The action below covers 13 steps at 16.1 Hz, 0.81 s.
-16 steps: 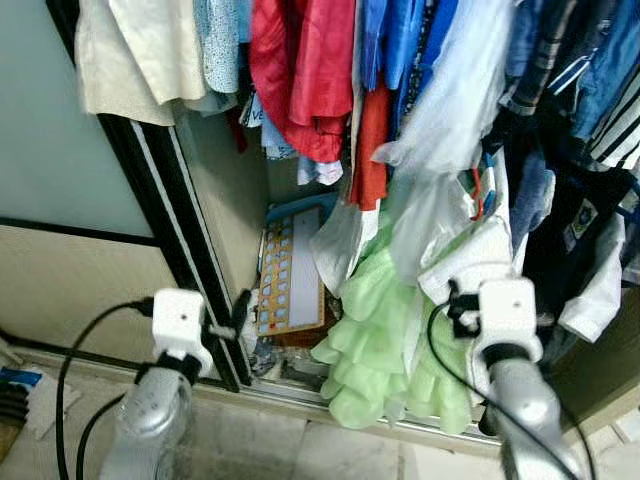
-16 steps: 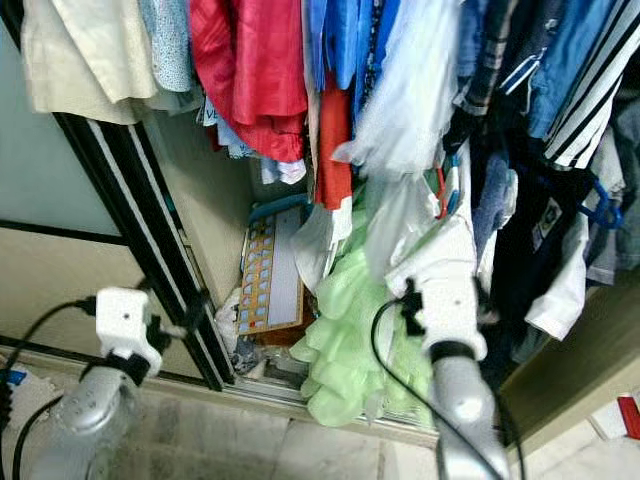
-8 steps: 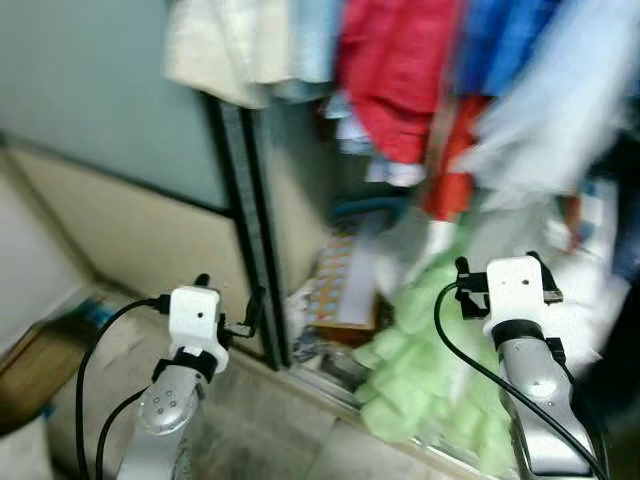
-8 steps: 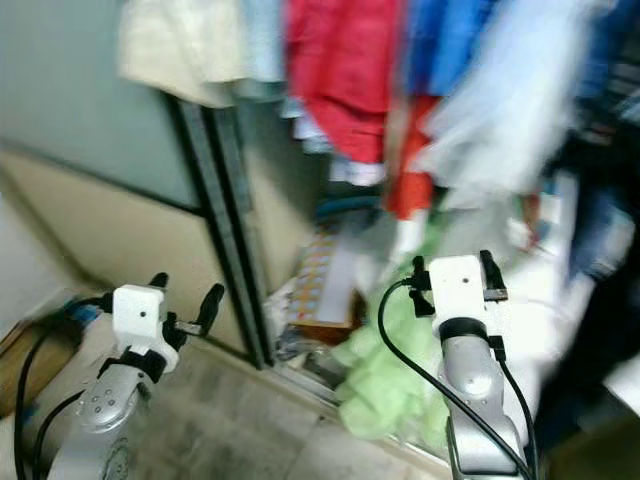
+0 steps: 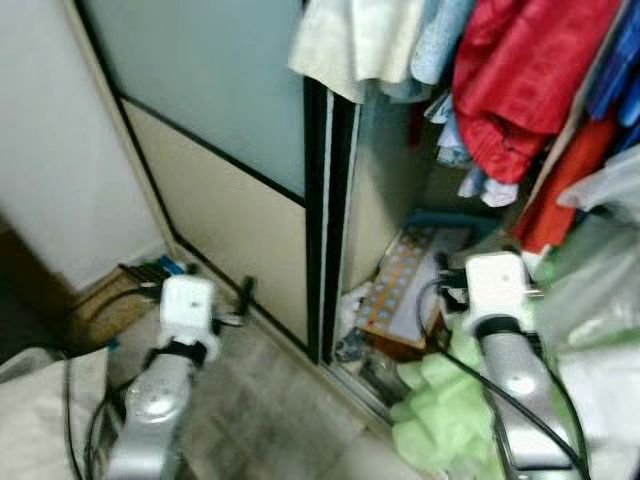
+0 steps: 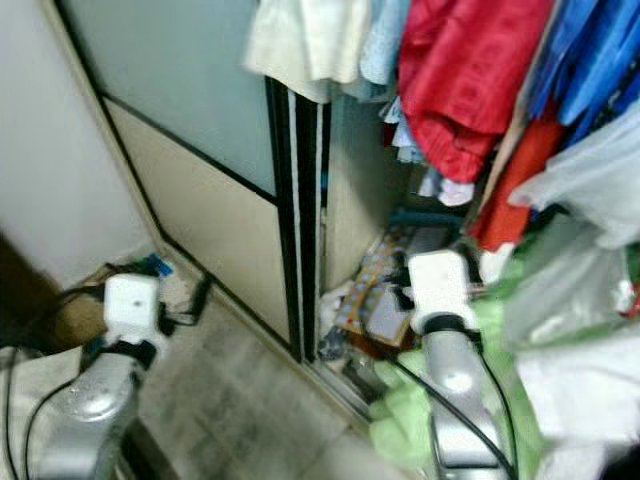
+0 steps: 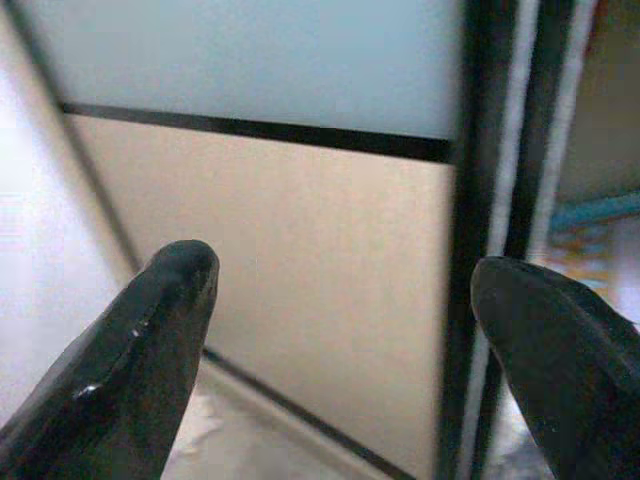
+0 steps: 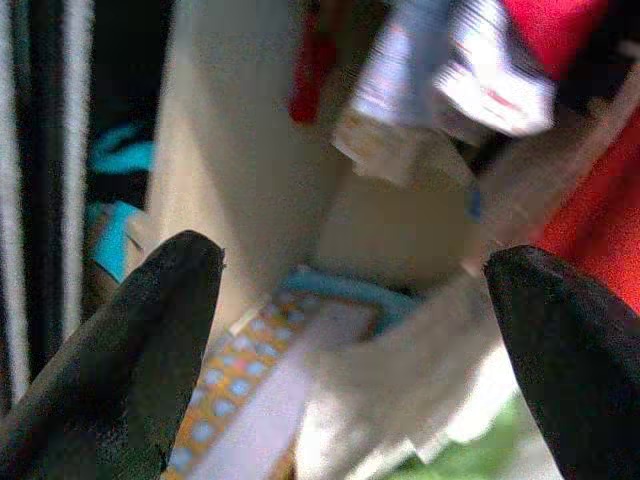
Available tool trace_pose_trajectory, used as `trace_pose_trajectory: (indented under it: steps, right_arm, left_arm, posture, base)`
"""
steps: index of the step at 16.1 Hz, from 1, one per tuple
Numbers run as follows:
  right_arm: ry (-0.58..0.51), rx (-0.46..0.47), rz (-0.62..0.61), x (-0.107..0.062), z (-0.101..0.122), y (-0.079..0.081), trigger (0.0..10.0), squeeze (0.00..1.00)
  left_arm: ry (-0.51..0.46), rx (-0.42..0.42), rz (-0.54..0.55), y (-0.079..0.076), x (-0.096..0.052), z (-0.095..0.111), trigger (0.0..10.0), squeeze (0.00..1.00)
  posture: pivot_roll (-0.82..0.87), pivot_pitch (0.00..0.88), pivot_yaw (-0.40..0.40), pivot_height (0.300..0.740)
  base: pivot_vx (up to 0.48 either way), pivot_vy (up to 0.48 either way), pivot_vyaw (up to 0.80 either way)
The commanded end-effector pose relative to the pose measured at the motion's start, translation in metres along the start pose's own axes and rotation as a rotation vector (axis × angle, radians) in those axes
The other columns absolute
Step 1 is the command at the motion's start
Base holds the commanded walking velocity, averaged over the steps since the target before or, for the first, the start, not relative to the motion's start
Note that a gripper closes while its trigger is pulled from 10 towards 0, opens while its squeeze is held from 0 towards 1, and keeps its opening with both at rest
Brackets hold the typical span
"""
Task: Clean up the room
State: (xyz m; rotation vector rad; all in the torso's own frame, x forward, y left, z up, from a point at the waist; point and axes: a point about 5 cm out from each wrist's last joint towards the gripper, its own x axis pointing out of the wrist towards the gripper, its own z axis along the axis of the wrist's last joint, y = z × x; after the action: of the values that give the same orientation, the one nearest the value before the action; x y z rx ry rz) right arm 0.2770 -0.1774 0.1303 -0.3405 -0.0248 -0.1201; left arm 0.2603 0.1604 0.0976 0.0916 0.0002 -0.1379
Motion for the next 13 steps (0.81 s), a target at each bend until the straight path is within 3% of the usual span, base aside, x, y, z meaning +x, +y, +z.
trace_pose_trajectory:
  steps: [1,8,13]
  right_arm:
    - [0.007,-0.006,-0.018,0.0011,-0.0016,-0.0053,10.0,0.0]
    - [-0.006,-0.003,-0.004,0.0038,-0.0002,-0.0036,10.0,0.0]
    - [-0.012,0.039,0.038,0.0057,0.0005,0.0009,10.0,0.0]
  left_arm:
    - [-0.005,-0.004,-0.003,-0.0042,0.0,-0.0004,10.0,0.0]
    - [-0.016,-0.011,0.034,-0.0029,0.0035,0.0004,10.0,0.0]
    - [-0.021,-0.022,0.061,-0.0019,0.0061,0.002,10.0,0.0]
  posture:
    - [-0.13,0.0,0.016,0.74]
    - [-0.13,0.0,0.015,0.74]
    - [-0.11,0.0,-0.003,0.74]
  base:
    - [0.0,0.0,0.8]
    - [0.0,0.0,0.71]
    - [0.0,0.0,0.0]
